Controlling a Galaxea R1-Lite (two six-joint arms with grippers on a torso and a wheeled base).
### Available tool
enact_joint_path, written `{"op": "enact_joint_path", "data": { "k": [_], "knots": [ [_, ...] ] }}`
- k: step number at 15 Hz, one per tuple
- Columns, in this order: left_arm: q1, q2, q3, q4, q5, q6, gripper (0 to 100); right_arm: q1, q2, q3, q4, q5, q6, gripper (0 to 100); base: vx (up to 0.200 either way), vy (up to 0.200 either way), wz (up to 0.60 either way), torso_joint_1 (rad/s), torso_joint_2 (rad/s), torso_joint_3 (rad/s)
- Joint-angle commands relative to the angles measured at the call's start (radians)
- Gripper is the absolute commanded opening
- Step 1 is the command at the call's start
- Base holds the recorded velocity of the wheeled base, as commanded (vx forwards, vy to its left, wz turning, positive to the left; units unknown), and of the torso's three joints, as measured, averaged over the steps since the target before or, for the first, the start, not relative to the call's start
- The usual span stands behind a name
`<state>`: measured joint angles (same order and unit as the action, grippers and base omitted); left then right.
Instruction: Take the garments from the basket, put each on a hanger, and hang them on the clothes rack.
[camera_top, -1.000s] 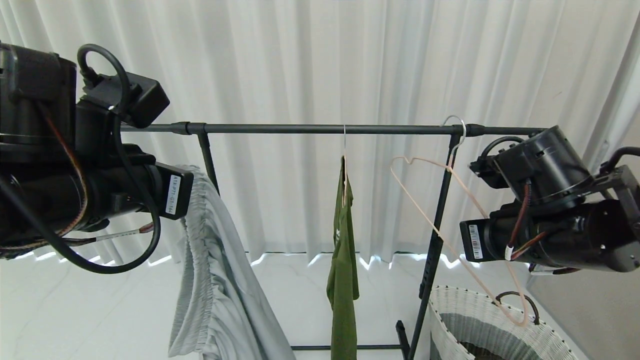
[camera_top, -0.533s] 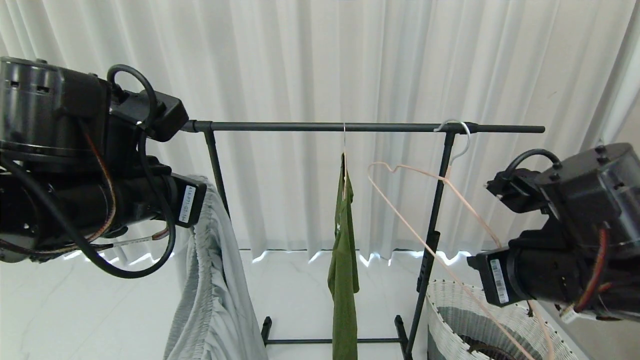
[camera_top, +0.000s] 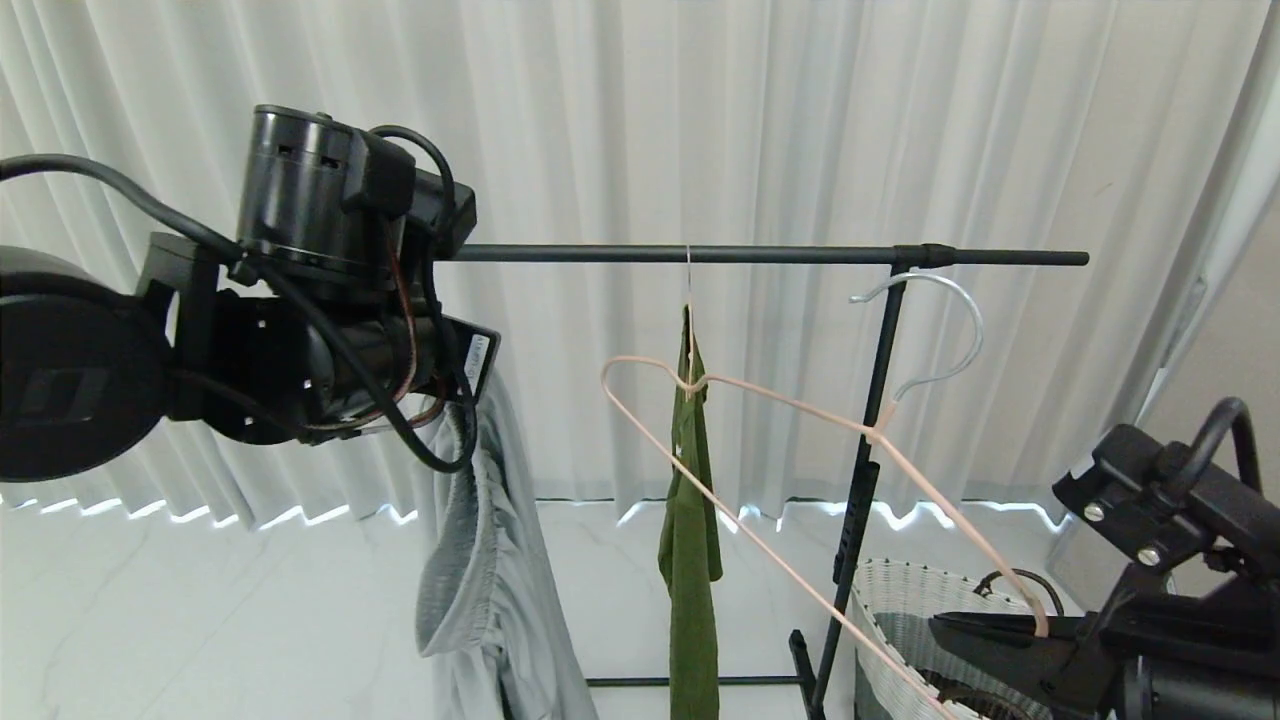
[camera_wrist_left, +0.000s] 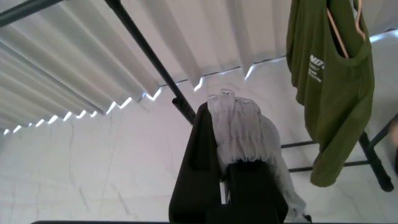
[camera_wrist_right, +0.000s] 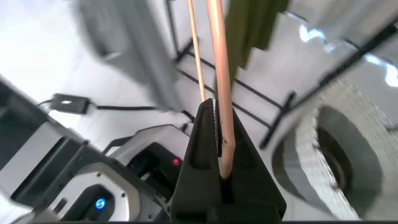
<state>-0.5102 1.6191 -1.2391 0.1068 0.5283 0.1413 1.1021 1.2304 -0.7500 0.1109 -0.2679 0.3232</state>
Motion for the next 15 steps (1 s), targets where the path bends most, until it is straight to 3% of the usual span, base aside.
{"op": "enact_joint_path", "data": {
  "k": [1, 6, 12, 15],
  "knots": [
    [-0.005, 0.057, -0.042, 0.001, 0.001, -0.002, 0, 0.025, -0.022, 0.017, -0.010, 0.021, -0.006, 0, 0.000, 0.000, 0.00, 0.000, 0.00, 0.000],
    [-0.007, 0.091, -0.103, 0.002, 0.002, -0.054, 0, 0.105, -0.022, 0.017, -0.014, 0.053, -0.003, 0, 0.000, 0.000, 0.00, 0.000, 0.00, 0.000],
    [-0.021, 0.113, -0.120, 0.001, 0.013, -0.063, 0, 0.097, 0.092, 0.018, -0.108, 0.084, 0.005, 0, 0.000, 0.000, 0.00, 0.000, 0.00, 0.000],
    [-0.021, 0.128, -0.145, 0.002, 0.021, -0.071, 0, 0.025, 0.139, 0.018, -0.142, 0.081, 0.004, 0, 0.000, 0.000, 0.00, 0.000, 0.00, 0.000]
  ]
}}
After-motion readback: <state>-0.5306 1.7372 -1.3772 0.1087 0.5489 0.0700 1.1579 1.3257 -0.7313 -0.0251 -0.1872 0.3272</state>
